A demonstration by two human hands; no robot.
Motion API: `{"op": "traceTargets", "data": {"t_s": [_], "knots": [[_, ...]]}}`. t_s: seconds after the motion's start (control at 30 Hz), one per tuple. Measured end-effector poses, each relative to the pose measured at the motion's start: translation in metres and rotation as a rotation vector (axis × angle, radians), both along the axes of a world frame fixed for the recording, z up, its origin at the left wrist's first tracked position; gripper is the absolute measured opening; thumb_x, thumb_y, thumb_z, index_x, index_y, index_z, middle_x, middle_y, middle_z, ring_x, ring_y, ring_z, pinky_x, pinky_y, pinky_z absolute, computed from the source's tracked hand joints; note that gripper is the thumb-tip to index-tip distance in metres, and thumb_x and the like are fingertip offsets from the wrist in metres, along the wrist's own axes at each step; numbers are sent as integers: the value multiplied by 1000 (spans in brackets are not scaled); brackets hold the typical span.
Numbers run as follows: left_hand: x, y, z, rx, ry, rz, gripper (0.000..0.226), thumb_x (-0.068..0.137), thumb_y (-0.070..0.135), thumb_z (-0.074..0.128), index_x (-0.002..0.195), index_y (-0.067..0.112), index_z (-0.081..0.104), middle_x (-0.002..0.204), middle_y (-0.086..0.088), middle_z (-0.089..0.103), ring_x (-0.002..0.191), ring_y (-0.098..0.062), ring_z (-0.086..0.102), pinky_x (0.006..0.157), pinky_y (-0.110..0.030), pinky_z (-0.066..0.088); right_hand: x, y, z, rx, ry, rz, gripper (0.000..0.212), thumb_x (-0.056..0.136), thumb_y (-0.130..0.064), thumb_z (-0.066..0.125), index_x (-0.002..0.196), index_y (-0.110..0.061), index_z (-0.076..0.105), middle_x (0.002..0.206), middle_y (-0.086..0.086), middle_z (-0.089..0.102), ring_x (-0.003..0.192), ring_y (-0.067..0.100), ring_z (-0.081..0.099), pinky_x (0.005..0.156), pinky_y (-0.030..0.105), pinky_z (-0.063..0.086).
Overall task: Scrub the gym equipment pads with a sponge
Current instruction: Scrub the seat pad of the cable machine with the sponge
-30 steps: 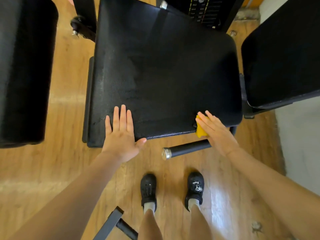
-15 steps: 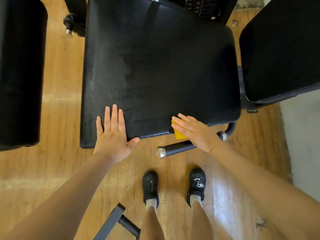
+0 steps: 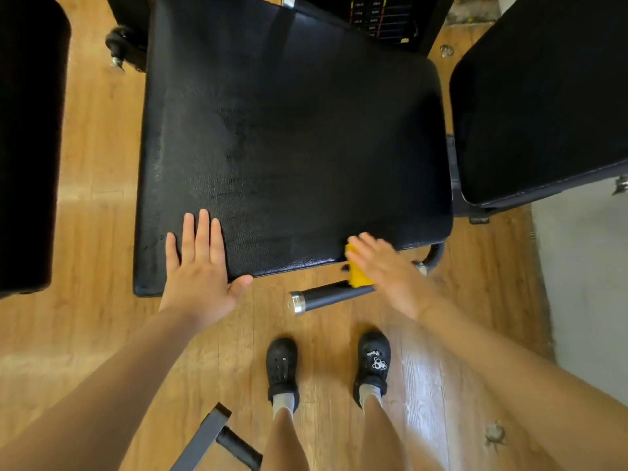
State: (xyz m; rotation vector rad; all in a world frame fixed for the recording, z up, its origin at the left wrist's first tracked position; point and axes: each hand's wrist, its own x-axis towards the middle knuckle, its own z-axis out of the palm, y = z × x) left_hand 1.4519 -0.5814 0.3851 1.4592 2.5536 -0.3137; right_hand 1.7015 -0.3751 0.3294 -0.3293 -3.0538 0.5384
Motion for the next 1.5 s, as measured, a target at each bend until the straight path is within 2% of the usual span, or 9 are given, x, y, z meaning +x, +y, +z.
{"op": "traceTargets", "data": {"t_s": [0.2,0.4,0.57,0.77,0.87,1.0,1.1,1.27,1.5], "knots": [[2,1,3,-25,-1,21,97,83,57,48,147,-8,14,156,-24,11,144,-39,3,113,-58,4,1,30,-15,131,-50,113,103,54,22,73,141,-10,27,147,9,32,136,28,29,106,47,25],[1,0,1,-8,5,23,91,90,55,49,145,-10,17,154,-27,14,143,-41,6,110,-62,8,68,86,-25,256,-352,-231,107,66,16,67,144,-12,0,153,6,1,142,26,12,111,35,15],[1,0,2,-30,33,15,97,82,63,31,143,-11,20,153,-28,16,142,-43,8,113,-40,-18,72,75,-26,-139,-227,-571,86,83,18,45,141,-24,-4,148,-12,-11,142,13,-5,112,34,24],[3,3,0,-9,48,35,94,86,55,49,144,-11,18,154,-28,12,143,-43,5,113,-48,-13,90,39,-37,-519,-58,-1130,65,93,-6,50,148,-16,17,157,-3,10,144,16,8,105,22,15],[36,19,9,16,-13,139,89,82,23,68,146,-9,16,156,-27,7,144,-41,0,113,-60,0,98,40,-41,-606,-69,-1089,61,92,-9,53,146,-17,26,153,1,24,142,19,21,110,29,19],[120,44,3,70,-100,-75,79,78,22,62,145,-2,28,154,-20,22,144,-33,12,115,-52,4,77,47,-41,-664,-222,-982,48,94,-7,46,140,-17,36,117,0,53,103,22,55,94,37,45],[156,43,-10,3,-136,-159,77,74,22,64,142,-1,36,150,-19,33,141,-30,21,113,-48,5,68,25,-43,-693,-134,-942,46,92,4,41,135,-10,45,141,4,43,135,22,34,113,33,24],[155,35,-16,-106,-157,-122,81,65,20,76,135,-5,45,141,-22,46,133,-36,41,113,-44,1,75,17,-17,-773,-216,-835,56,93,5,39,145,-12,27,154,2,19,143,18,13,107,15,10],[162,37,-16,-101,-116,-67,70,73,24,62,132,-10,46,139,-26,47,133,-38,38,115,-43,1,3,-69,22,-696,-147,-481,62,91,5,44,147,-13,22,156,0,11,142,9,-6,118,33,12]]}}
